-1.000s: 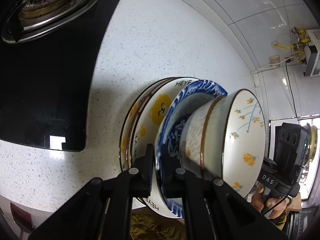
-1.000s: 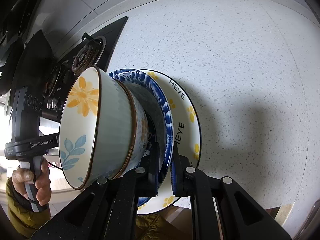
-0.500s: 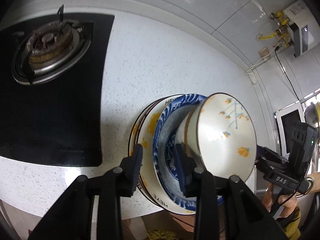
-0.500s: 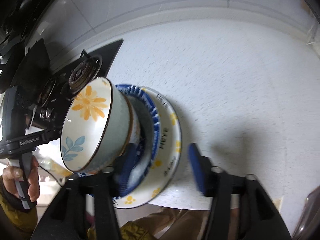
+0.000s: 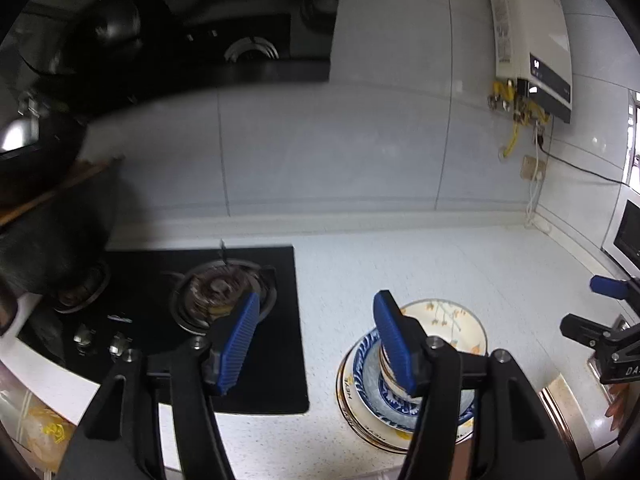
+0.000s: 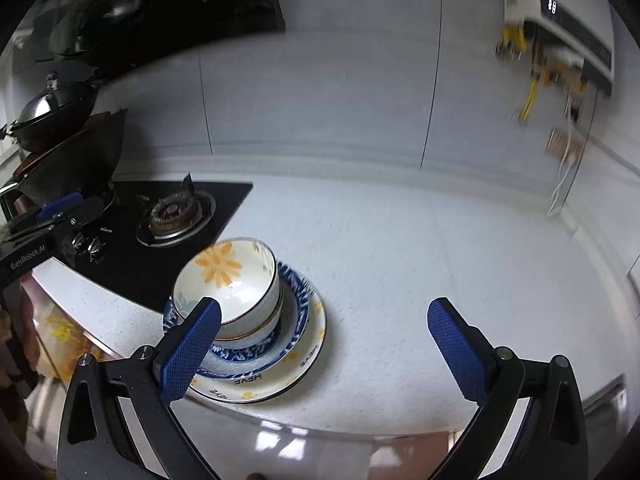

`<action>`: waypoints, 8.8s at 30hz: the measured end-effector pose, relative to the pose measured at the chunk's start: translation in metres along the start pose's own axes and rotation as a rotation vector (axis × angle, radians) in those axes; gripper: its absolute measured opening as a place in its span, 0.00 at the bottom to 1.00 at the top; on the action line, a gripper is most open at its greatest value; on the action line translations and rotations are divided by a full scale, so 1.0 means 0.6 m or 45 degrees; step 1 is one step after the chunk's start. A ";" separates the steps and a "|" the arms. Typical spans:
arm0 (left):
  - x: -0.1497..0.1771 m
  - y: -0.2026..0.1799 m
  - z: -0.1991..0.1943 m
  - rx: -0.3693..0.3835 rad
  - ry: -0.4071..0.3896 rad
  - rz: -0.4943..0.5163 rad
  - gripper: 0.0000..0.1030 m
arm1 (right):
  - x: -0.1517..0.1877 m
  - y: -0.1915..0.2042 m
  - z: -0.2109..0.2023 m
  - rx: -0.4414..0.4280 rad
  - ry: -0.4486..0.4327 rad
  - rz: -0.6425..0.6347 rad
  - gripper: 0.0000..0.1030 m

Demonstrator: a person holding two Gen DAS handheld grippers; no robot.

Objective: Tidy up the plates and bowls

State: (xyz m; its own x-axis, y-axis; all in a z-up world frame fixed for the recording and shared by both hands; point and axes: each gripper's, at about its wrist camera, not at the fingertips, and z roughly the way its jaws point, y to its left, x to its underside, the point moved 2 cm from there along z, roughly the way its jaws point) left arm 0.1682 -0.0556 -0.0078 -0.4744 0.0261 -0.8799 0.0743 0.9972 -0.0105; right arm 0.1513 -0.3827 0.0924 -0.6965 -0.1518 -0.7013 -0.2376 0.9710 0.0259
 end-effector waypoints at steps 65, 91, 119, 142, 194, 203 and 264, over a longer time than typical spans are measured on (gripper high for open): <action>0.113 0.068 -0.403 -0.185 0.016 -0.039 0.68 | 0.101 0.094 -0.339 0.031 -0.207 0.077 0.99; 0.111 0.036 -0.402 -0.249 0.083 -0.024 0.68 | 0.104 0.039 -0.326 0.051 -0.083 0.069 0.99; 0.121 0.049 -0.407 -0.343 0.030 0.040 0.68 | 0.093 -0.013 -0.327 -0.003 -0.257 0.206 0.99; 0.148 0.068 -0.422 -0.350 0.078 -0.016 0.68 | 0.104 -0.013 -0.299 -0.166 -0.176 0.231 0.99; 0.145 0.101 -0.408 -0.274 0.081 -0.022 0.68 | 0.093 0.015 -0.277 -0.145 -0.170 0.200 0.99; 0.155 0.113 -0.430 -0.314 0.105 -0.024 0.68 | 0.098 0.005 -0.284 -0.138 -0.157 0.182 0.99; 0.178 0.086 -0.471 -0.286 0.104 -0.132 0.68 | 0.142 0.004 -0.318 -0.106 -0.105 0.213 0.99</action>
State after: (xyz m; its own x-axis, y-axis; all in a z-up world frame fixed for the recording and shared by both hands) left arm -0.1263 0.0187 0.0320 -0.5393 -0.0803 -0.8383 -0.1705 0.9852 0.0153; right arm -0.0380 -0.4285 0.1688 -0.6740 0.0294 -0.7381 -0.1807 0.9623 0.2034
